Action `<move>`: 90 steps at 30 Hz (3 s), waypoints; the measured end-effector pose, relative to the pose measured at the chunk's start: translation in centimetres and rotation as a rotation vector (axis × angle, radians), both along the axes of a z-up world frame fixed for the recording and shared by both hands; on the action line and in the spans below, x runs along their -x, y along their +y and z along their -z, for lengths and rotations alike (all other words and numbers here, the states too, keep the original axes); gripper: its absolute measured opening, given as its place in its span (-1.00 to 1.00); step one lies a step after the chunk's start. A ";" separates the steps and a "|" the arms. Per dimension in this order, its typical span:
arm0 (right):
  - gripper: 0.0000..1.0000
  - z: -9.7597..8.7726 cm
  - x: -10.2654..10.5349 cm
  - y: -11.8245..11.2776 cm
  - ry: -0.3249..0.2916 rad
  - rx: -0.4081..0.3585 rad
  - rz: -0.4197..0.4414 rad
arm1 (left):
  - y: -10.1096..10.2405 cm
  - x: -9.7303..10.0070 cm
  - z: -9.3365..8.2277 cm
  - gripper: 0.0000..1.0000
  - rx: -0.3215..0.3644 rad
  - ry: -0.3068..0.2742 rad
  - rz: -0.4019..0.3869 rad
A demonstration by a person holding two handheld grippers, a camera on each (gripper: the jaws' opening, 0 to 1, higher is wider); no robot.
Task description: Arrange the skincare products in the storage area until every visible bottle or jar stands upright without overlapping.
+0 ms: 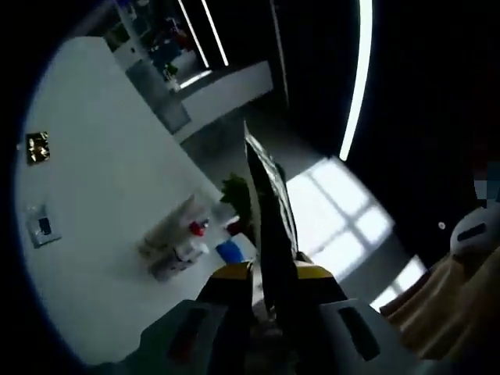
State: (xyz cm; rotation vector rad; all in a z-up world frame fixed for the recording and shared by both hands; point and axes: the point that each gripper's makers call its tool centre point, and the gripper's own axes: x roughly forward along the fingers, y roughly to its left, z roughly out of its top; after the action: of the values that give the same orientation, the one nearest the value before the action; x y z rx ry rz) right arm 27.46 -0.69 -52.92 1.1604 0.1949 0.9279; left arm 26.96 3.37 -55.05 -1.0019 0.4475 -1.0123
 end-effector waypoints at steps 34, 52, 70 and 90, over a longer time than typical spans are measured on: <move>0.06 8.4 -2.2 -0.2 0.012 0.523 -0.036 | -0.1 -3.2 4.2 -1.00 0.009 0.160 -0.033; 0.50 11.9 -2.7 -4.2 0.020 0.761 0.023 | -1.3 -4.9 7.5 -1.00 -0.079 0.197 -0.030; 0.95 13.4 -3.2 -9.0 0.040 0.966 0.120 | -2.2 -5.7 11.2 -1.00 -0.204 0.210 -0.003; 0.99 14.2 -3.2 -10.8 0.043 1.052 0.160 | -1.4 -6.6 17.5 -1.00 -0.351 0.291 -0.027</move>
State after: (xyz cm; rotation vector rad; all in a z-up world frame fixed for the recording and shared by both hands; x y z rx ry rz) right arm 30.65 -11.49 -67.09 0.2108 0.5385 0.5179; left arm 33.55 1.97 -72.52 -0.8358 0.8198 -0.7314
